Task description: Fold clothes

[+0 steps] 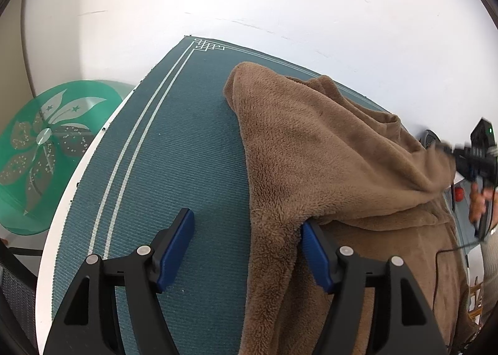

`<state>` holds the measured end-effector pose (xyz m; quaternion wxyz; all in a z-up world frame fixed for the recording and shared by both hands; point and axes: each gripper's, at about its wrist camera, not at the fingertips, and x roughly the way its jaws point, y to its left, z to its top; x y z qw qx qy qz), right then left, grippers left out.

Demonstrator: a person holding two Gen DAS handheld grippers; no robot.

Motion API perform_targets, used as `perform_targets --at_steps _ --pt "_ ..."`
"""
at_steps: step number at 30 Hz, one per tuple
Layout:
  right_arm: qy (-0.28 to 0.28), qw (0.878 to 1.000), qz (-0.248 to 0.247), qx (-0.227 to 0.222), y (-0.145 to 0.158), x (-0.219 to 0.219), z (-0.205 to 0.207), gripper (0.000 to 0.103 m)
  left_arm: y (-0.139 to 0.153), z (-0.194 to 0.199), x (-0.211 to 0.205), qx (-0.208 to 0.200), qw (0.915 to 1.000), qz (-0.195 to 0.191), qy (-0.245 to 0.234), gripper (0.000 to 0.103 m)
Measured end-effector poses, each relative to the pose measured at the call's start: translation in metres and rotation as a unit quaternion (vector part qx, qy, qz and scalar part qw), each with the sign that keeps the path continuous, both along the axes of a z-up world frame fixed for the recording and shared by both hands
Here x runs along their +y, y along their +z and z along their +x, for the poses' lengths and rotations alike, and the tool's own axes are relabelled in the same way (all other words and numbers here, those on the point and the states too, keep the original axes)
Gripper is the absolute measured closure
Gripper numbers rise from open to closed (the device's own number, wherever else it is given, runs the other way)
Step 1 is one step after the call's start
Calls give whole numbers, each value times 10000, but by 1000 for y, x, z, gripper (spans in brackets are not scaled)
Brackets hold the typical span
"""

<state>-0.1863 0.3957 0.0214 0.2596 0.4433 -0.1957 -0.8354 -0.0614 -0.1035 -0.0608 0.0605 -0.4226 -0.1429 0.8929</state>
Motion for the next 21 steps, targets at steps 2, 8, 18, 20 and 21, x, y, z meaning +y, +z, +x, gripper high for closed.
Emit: perform_targets --at_steps 2,8,18,20,21 --pt "-597 9978 -266 -75 -1 18 -14 95 0 0 0 0 10000 1 -2 31" --pt "-973 9890 -80 -1114 -50 33 -37 88 -1 -2 0 4 10000 23 -20 29" --pt "-727 9955 -514 -333 -23 67 19 21 -1 -3 1 9 10000 29 -4 29" --pt "-481 9986 -158 -177 -20 56 31 21 -1 -3 1 6 10000 10 1 29" --pt "-370 9992 13 -135 -21 49 34 21 -1 -3 2 4 10000 -2 5 29"
